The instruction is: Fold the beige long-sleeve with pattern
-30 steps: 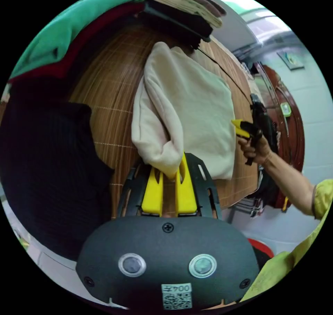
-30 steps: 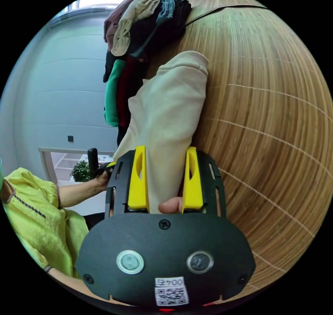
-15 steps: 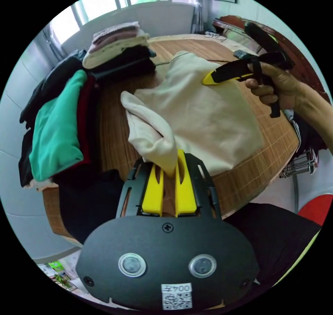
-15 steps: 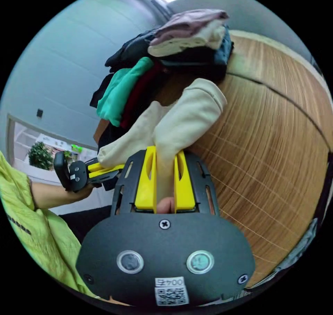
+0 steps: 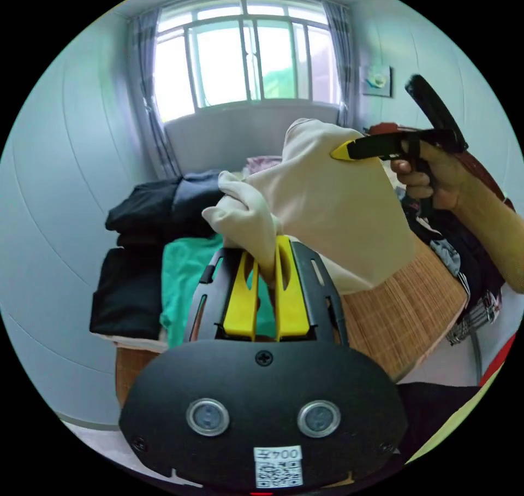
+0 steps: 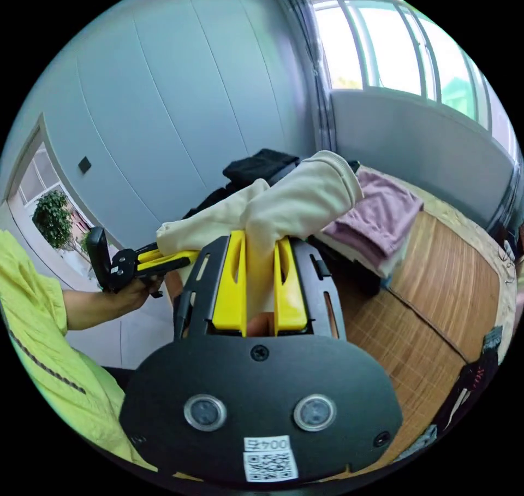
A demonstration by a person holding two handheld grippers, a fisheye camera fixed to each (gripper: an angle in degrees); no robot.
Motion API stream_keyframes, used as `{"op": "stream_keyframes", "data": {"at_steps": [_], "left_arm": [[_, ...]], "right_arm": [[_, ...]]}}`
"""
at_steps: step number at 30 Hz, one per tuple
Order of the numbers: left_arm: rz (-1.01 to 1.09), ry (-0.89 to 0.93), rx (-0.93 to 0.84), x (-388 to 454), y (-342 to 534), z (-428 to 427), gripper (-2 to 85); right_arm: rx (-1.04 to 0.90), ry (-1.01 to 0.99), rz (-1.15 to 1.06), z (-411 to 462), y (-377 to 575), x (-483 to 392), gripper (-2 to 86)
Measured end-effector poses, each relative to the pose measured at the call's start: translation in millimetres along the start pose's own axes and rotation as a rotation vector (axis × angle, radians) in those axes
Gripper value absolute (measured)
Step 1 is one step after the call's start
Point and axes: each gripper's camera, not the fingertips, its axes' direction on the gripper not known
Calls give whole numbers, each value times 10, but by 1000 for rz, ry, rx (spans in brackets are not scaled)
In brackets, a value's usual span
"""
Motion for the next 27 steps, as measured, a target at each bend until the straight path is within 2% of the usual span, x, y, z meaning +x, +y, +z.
{"op": "stream_keyframes", "data": {"at_steps": [4,7,9,12,13,14,16,21,25,27], "left_arm": [[-106,-45,60,-1053,-122,-552,75],[-190,26,7,-1763,173,-524,75],[-288,103,-82,-2218,649,-136,75],[-528,250,-266,-2837,1805,770,76],[-628,295,-294,-2958,2190,920,76],[-724,403,-227,-3018,2408,831,76],[-756,459,-166,-2845,2380,549,75],[-676,425,-149,-1894,1830,-453,74],[-739,406,-191,-1131,2360,-662,72],[-855,548,-171,-993,2778,-672,72]], "right_arm": [[88,-111,79,453,-300,51,80],[64,-165,166,1123,-272,232,82],[-59,-253,341,1945,-8,617,84],[-263,-317,557,2963,549,1019,86],[-226,-330,576,2996,618,1068,86],[-163,-379,609,2971,676,1157,86],[-158,-353,582,2906,598,1166,86],[-210,-217,386,2854,206,993,87],[-233,-198,427,3023,333,1191,92],[-187,-281,541,2973,492,1402,100]]}}
